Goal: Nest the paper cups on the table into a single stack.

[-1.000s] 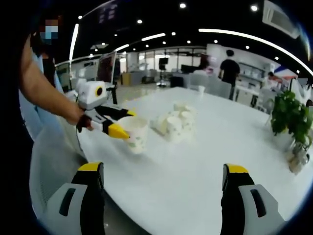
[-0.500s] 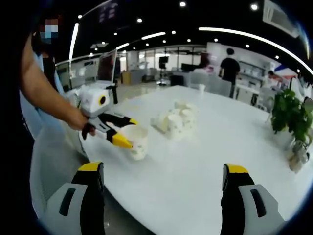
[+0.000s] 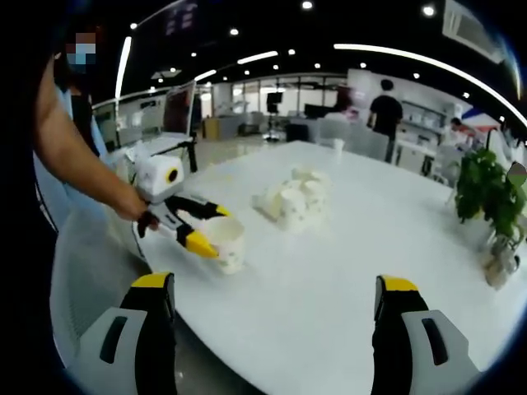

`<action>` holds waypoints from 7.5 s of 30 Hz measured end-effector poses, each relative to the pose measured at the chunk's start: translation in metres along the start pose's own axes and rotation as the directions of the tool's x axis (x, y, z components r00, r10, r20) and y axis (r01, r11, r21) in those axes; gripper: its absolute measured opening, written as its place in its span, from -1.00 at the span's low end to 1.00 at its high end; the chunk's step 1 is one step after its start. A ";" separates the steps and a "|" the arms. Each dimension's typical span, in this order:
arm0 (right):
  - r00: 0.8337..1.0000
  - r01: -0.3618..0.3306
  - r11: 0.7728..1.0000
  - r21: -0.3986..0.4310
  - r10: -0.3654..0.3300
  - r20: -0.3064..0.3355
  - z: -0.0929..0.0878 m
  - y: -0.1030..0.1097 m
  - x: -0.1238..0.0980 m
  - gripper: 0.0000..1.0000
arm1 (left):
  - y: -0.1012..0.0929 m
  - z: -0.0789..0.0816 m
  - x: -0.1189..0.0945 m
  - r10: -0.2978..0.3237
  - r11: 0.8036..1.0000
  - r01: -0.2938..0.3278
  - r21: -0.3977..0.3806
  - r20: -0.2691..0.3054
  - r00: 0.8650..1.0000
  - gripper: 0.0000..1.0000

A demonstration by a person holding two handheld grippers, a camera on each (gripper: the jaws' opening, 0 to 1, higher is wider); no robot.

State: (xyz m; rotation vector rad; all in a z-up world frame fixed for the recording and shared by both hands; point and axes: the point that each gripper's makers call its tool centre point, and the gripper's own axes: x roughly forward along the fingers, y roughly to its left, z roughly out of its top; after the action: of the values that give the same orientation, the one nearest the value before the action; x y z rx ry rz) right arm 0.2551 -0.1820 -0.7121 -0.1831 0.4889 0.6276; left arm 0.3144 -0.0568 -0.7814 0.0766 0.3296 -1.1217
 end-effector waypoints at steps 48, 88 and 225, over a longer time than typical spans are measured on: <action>0.993 -0.004 1.000 0.020 0.001 0.119 0.027 -0.062 0.099 0.90 | 0.090 0.069 -0.198 0.493 0.870 -0.492 -0.041 0.047 0.869 0.97; 0.994 -0.084 0.996 -0.014 0.085 0.076 0.038 -0.046 0.221 0.43 | 0.096 0.066 -0.202 0.496 0.868 -0.495 -0.037 0.037 0.867 0.97; 0.941 -0.322 0.940 -0.117 0.331 0.066 0.154 0.044 0.125 -0.33 | 0.067 0.190 -0.105 0.260 0.961 -0.272 0.041 0.185 0.948 0.58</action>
State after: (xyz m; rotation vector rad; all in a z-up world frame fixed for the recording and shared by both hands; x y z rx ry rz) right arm 0.3750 -0.0349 -0.6401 -0.1743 0.4068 0.9842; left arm 0.3750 0.0213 -0.5767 0.0764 0.1174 -0.8632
